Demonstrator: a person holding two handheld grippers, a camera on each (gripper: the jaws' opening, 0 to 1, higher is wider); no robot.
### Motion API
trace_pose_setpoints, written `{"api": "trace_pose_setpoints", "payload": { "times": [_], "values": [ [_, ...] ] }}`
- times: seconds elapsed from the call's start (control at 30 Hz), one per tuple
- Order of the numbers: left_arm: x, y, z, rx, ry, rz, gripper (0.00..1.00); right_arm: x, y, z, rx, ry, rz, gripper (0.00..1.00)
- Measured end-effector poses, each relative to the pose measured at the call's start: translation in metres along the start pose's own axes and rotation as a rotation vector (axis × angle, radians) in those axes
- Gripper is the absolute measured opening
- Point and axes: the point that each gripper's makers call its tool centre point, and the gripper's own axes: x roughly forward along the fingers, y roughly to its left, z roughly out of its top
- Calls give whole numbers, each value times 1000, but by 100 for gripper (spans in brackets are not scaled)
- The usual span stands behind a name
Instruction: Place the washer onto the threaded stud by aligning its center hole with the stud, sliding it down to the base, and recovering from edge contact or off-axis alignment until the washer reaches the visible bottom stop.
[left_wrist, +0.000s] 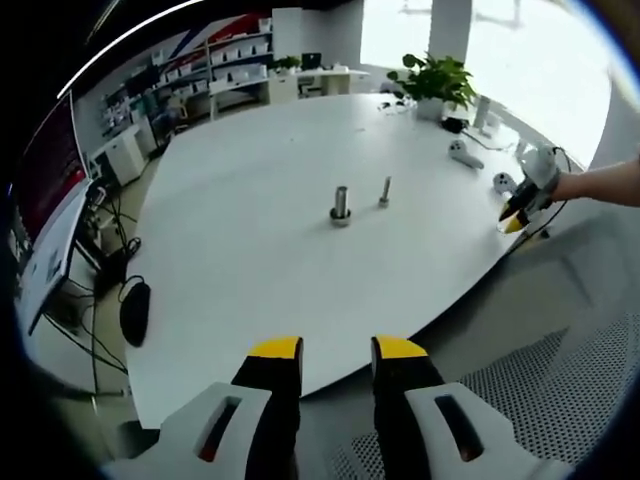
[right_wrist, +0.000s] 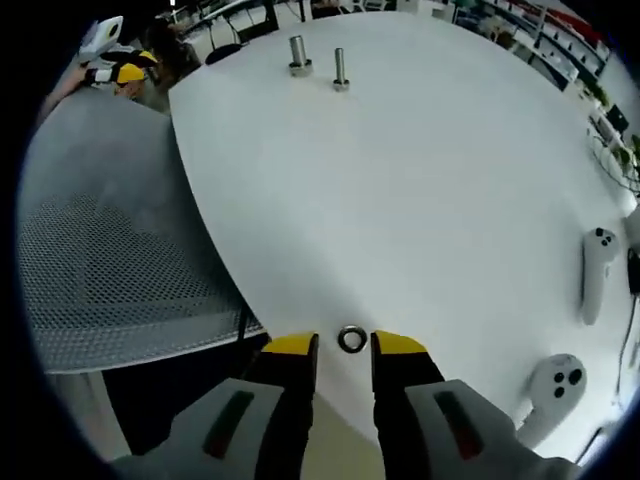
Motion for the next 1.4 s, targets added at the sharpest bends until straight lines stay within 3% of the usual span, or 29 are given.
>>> {"api": "trace_pose_setpoints", "payload": {
  "times": [0.17,0.33,0.4,0.6,0.9,1.03,1.23,1.4],
  "values": [
    [0,0,0,-1,-2,0,25,4,-2,-4,-43,9,-18,22],
    [0,0,0,-2,-4,-2,25,4,-3,-4,-27,7,-28,19],
    [0,0,-1,1,0,-4,25,4,-4,-4,-115,18,-35,18],
    [-1,0,1,2,-7,0,25,6,-2,-2,-109,13,-44,16],
    [-1,0,1,4,-9,-1,25,8,-3,1,-147,92,-45,14],
    [-1,0,2,3,-16,-2,25,8,-1,4,-146,82,-59,13],
    [-1,0,0,5,-4,-3,25,14,1,27,-134,62,-46,13],
    [-1,1,0,0,-11,4,25,15,6,71,-151,3,-34,13]
  ]
}}
